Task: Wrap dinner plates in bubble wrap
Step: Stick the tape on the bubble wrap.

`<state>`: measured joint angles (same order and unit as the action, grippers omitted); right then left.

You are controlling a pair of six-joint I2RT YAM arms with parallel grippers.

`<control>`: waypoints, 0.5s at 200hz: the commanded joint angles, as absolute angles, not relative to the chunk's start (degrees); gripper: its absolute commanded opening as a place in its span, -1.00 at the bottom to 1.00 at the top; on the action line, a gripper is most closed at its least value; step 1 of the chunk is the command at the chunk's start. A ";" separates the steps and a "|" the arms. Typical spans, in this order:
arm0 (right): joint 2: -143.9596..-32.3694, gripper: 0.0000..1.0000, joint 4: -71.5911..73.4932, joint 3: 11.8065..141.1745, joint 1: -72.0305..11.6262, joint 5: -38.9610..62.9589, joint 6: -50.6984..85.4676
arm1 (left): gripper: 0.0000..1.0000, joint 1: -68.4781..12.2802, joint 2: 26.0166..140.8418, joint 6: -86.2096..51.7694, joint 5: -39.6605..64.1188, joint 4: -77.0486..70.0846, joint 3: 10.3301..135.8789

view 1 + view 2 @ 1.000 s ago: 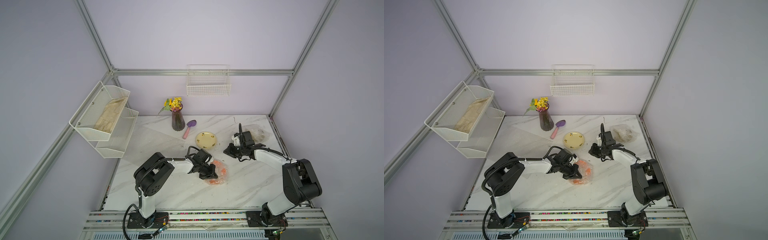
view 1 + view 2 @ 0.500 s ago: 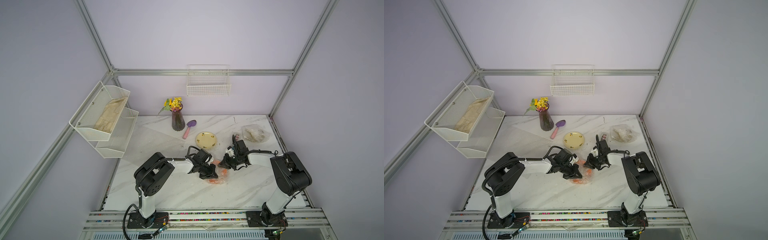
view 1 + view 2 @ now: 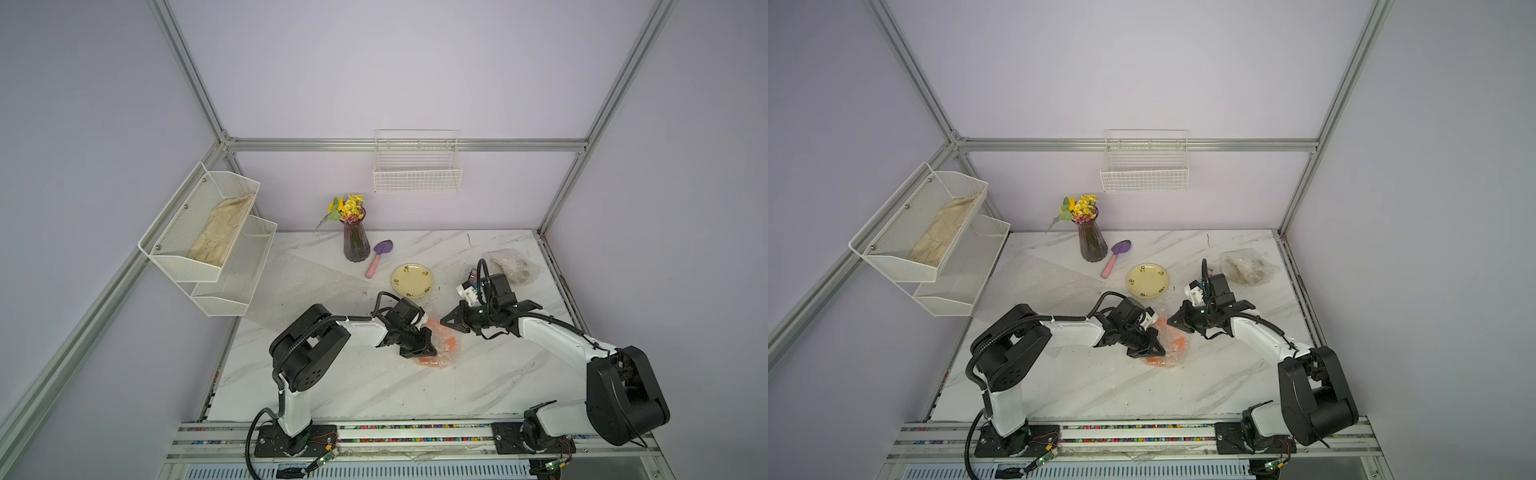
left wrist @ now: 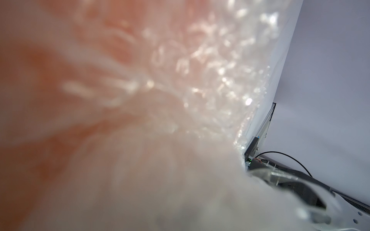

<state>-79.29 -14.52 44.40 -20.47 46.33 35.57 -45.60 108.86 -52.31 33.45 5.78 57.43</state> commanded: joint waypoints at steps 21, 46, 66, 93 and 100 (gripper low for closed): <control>-81.15 -0.93 -13.01 39.91 -21.53 55.42 38.78 | -0.99 -46.23 112.50 -51.42 28.73 20.29 56.94; -87.71 -1.00 -12.03 41.58 -21.53 50.90 36.10 | -0.98 -46.40 112.60 -51.17 28.74 21.02 57.90; -92.61 -1.00 -8.58 43.93 -21.60 46.30 36.37 | -0.98 -46.49 112.46 -50.93 28.83 21.77 58.18; -98.55 -1.00 -8.92 44.30 -21.15 35.49 33.33 | -0.98 -46.47 112.03 -50.81 28.57 22.37 57.83; -99.82 -1.00 -8.28 43.39 -20.68 33.41 33.80 | -0.98 -46.50 111.97 -50.80 28.56 22.32 57.75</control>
<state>-96.16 -10.46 43.75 -21.28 44.71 35.73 -45.78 108.92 -51.79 33.15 9.87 59.16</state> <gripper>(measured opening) 0.049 0.047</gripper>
